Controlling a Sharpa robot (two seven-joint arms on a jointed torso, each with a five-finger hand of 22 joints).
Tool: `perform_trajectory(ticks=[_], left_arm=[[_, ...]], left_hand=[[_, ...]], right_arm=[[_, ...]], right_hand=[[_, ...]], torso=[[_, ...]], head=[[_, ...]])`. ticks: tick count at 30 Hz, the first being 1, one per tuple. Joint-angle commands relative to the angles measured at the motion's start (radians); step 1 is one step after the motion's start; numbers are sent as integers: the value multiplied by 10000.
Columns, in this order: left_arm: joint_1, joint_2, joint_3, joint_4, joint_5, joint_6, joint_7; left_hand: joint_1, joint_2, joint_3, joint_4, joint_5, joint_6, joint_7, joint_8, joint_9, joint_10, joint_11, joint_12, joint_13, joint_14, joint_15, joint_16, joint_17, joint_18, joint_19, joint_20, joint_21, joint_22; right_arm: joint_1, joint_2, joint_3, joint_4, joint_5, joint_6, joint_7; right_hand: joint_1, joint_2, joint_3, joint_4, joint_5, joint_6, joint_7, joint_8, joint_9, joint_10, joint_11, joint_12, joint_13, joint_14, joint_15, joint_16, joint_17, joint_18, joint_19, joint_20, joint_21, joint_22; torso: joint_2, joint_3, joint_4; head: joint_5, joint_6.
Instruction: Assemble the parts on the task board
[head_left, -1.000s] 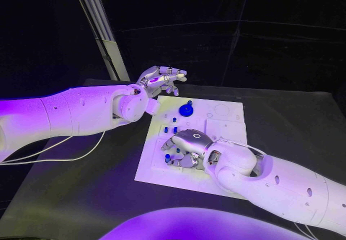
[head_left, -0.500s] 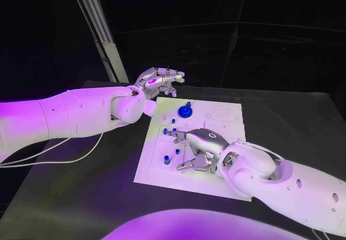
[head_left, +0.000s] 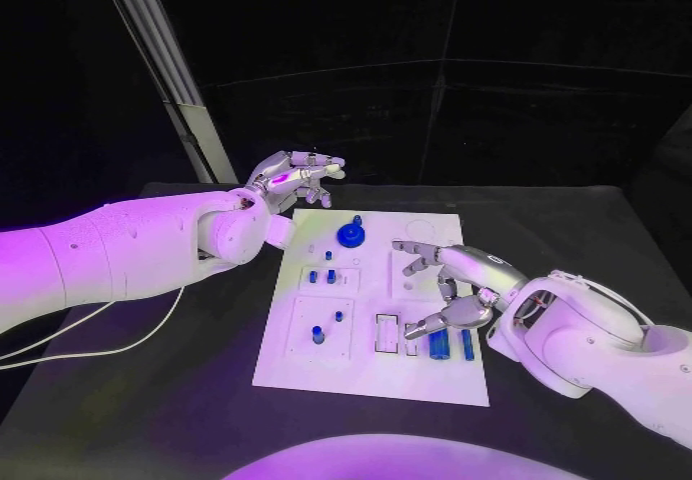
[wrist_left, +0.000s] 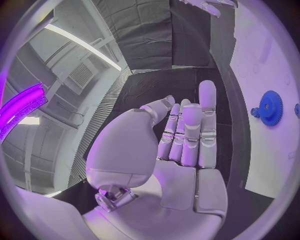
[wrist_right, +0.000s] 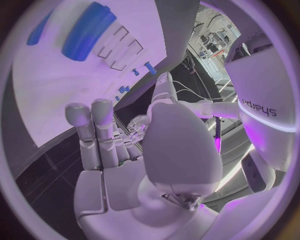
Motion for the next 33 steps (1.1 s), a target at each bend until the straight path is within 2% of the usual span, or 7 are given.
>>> perform_trajectory(ticks=[1, 5, 7, 13, 18, 23, 33], left_arm=[[6, 6, 4, 16, 24, 88, 22], [0, -7, -1, 33, 24, 96, 14], [-2, -18, -4, 32, 24, 91, 12], [-5, -55, -12, 65, 24, 97, 5], [-5, -82, -16, 86, 24, 105, -5], [-5, -103, -19, 106, 24, 114, -19], [-4, -98, -22, 108, 24, 134, -36]], left_hand=[[8, 37, -61, 3, -8, -97, 2, 42, 11, -99, -3, 35, 4, -78, 9, -35, -9, 141, 59, 31, -42, -10], [8, 37, -61, 3, -8, -97, 2, 42, 11, -99, -3, 35, 4, -78, 9, -35, -9, 141, 59, 31, -42, -10], [8, 37, -61, 3, -8, -97, 2, 42, 11, -99, -3, 35, 4, -78, 9, -35, -9, 141, 59, 31, -42, -10], [5, 39, -69, 3, -8, -98, 3, 46, 11, -106, -2, 41, 3, -77, 11, -28, 3, 141, 58, 32, -47, -14], [5, 39, -69, 3, -8, -98, 3, 46, 11, -106, -2, 41, 3, -77, 11, -28, 3, 141, 58, 32, -47, -14], [9, 48, -72, 1, -6, -92, -1, 54, 13, -103, -5, 51, 4, -82, 11, -31, -8, 141, 57, 33, -52, -16], [9, 48, -72, 1, -6, -92, -1, 54, 13, -103, -5, 51, 4, -82, 11, -31, -8, 141, 57, 33, -52, -16]], right_arm=[[7, -409, 23, 221, 1357, -794, -516], [2, -1029, 32, 455, 1818, -1044, -915], [0, -1253, 33, 555, 1931, -1089, -1171], [-9, -1594, 32, 801, 2051, -1120, -2195], [-15, -1610, 30, 939, 1912, -494, -3397], [-27, -1460, 27, 1052, 1664, 155, -4052], [-49, -1136, -16, 964, 916, 1176, -4407]], right_hand=[[-109, 89, 14, -21, -222, 1014, 797, 217, 121, 777, -37, 355, 67, 61, 12, -34, -2, 122, 127, -15, 100, 108], [-144, 605, 440, -24, -237, 3909, 674, 996, 485, 2250, -231, 1042, 283, 132, -116, 56, 135, 100, 236, -105, 236, 288], [-211, 936, 671, -37, -171, 4477, 520, 1270, 549, 3039, -407, 1416, 468, 249, -251, 289, 461, 42, 420, -216, 460, 608], [-1024, 1542, 891, -104, 860, 5277, -3, 1702, 596, 5009, -966, 2636, 1343, 661, -697, 1381, 1999, -219, 1162, -646, 1381, 1965], [-1728, 1666, 885, -91, 1574, 5765, -295, 2035, 662, 5726, -1273, 5044, 3963, 935, -963, 2766, 4074, -472, 1749, -947, 2224, 3246], [-1951, 1665, 904, -95, 1731, 5785, -320, 2217, 769, 5661, -1265, 8414, 8173, 1037, -965, 3798, 5753, -650, 2084, -932, 2819, 4192], [-1805, 1996, 914, -114, 3009, 5778, -327, 2358, 946, 5791, -1267, 9778, 10004, 1115, -928, 4241, 6559, -753, 2297, -906, 3139, 4739]], torso=[[-52, 11, -158], [-81, -8, -212], [-92, -2, -244], [-87, -22, -230], [-97, -19, -230], [-88, -27, -227], [-82, -21, -240]], head=[[-321, 52], [-560, 56], [-589, 41], [-761, 4], [-808, -14], [-813, -45], [-877, -99]])
